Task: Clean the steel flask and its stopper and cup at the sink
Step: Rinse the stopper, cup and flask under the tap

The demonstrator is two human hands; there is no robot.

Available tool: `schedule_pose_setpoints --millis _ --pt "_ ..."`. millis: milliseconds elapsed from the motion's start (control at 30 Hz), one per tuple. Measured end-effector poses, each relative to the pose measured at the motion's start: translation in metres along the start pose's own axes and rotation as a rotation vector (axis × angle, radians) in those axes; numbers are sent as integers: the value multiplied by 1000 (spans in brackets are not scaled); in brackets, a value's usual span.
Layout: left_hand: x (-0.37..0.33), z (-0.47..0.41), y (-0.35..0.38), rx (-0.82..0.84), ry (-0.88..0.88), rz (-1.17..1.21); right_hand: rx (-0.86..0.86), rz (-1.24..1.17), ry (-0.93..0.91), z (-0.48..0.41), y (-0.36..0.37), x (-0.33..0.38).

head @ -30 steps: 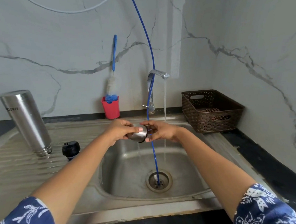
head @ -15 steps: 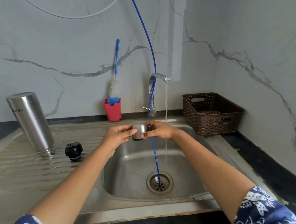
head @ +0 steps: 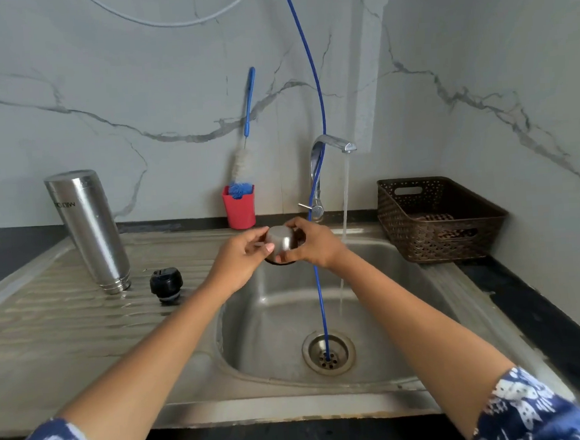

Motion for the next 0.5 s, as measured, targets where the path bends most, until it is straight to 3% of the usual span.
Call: schedule_pose_setpoints --millis 267,500 --pt "-6 7 -42 -36 7 -28 15 -8 -44 -6 19 34" --pt "-19 53 -146 -167 -15 1 218 -4 -142 -8 79 120"
Point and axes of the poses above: each hand's wrist, its own z-axis away from the middle knuckle, its own y-axis out of the palm, x = y × z, the point moved 8 cm from there along -z, towards the middle knuckle, and after that the axes turned 4 degrees about y, right-handed, at the moved point
